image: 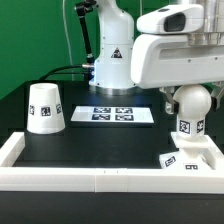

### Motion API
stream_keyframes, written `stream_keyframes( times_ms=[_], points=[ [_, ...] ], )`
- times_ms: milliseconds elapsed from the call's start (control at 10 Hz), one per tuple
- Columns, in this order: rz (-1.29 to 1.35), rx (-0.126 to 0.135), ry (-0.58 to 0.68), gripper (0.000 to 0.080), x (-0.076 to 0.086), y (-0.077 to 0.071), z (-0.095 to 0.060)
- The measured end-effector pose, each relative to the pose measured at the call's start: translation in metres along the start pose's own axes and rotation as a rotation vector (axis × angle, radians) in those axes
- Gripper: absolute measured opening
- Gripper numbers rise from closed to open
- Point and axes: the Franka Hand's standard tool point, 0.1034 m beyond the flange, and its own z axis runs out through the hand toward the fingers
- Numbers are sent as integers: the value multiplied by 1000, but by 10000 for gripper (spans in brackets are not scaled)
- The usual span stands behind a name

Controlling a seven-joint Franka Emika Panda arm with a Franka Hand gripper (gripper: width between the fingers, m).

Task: Assemble lamp

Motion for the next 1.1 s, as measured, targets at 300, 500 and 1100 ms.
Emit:
stream_keyframes(
  times_ms=[300,500,1100],
  points=[
    [161,-3,19,579,2,1,0],
    [258,-2,20,579,2,2,0],
    [806,22,-16,579,-6,-1,2]
  ],
)
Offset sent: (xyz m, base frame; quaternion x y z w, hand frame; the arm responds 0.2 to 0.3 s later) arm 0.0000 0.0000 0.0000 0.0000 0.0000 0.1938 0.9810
